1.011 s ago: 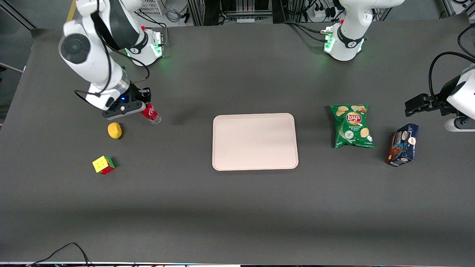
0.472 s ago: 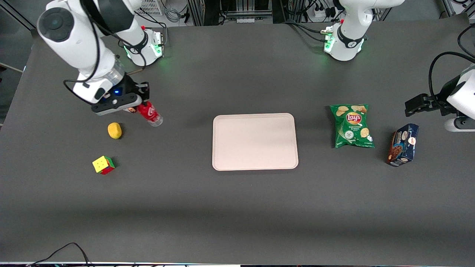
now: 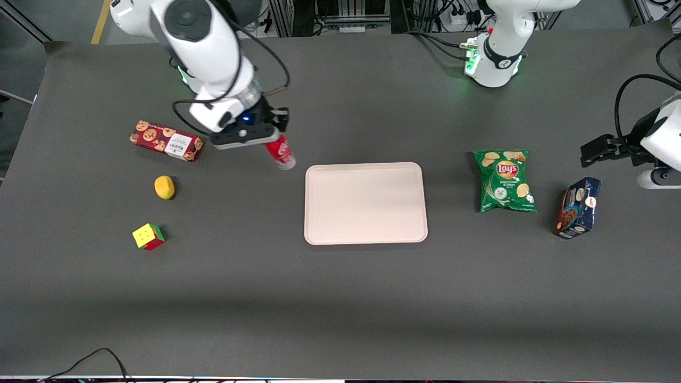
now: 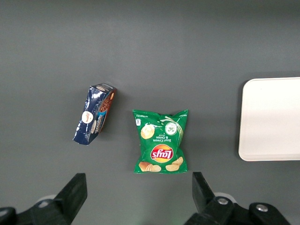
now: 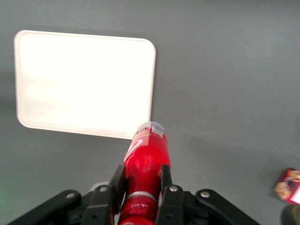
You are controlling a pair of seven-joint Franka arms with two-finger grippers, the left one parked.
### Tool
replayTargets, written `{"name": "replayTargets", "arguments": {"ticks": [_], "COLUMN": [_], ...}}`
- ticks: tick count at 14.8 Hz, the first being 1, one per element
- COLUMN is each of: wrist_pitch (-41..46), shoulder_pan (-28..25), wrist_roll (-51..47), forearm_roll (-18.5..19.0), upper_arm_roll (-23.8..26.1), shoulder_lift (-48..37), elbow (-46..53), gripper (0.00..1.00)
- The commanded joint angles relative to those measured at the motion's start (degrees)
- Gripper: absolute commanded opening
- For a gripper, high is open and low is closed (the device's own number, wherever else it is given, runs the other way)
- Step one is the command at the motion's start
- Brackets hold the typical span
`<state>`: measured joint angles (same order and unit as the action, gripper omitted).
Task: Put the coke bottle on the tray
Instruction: 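Lift the bottle and carry it toward the white tray, then lower the bottle upright onto the tray and open the right gripper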
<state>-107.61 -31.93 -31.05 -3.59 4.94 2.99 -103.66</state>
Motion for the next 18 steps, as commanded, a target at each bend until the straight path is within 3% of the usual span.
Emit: {"name": "replayTargets", "arguments": {"ticks": [1, 8, 18], "wrist_pitch": [-1.98, -13.49, -16.93], "shoulder_pan": [-0.06, -0.15, -0.06], "wrist_roll": [-6.38, -6.30, -5.95], "forearm_roll": [-0.63, 4.20, 6.49], "upper_arm_roll": [2.53, 2.88, 2.79], "shoulder_lift": [10.96, 22.13, 27.68], "elbow": [9.95, 10.23, 10.40], "gripper": [0.00, 0.00, 0.00]}}
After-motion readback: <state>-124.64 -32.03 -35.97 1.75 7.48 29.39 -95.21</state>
